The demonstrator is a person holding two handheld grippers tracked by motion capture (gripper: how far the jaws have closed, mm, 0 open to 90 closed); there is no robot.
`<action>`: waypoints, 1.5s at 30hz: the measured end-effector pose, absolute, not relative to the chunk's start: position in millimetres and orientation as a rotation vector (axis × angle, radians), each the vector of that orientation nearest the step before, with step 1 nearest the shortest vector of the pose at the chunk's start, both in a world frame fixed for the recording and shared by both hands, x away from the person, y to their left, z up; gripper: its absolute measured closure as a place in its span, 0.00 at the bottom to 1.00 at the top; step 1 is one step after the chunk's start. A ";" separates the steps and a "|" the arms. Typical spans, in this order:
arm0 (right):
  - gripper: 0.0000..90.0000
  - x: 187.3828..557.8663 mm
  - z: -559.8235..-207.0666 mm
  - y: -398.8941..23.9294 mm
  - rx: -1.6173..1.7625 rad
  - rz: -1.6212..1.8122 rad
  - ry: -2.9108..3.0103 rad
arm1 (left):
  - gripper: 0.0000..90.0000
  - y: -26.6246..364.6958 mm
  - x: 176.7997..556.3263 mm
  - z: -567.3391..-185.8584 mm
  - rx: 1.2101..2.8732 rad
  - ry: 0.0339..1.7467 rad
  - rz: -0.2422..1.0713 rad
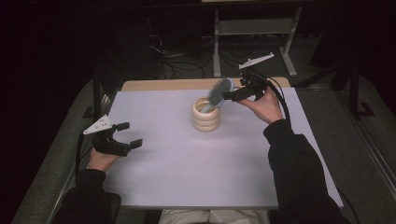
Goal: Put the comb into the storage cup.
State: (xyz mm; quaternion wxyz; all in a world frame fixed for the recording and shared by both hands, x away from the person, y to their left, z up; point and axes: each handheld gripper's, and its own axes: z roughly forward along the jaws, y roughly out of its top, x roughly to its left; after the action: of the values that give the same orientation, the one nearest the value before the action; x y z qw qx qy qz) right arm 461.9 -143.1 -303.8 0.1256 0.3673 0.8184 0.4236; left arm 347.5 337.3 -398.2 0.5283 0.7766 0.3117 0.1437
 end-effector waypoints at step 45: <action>0.00 392.5 -330.6 -207.7 1.004 1.348 2.345 | 0.00 334.7 343.8 -400.8 1.902 0.761 0.335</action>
State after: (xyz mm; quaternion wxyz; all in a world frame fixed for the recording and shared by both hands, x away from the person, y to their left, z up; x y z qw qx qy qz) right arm 392.5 -207.7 -330.6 0.1279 0.3450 0.8061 0.4635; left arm 343.8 334.7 -400.8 0.5080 0.7892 0.3158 0.1391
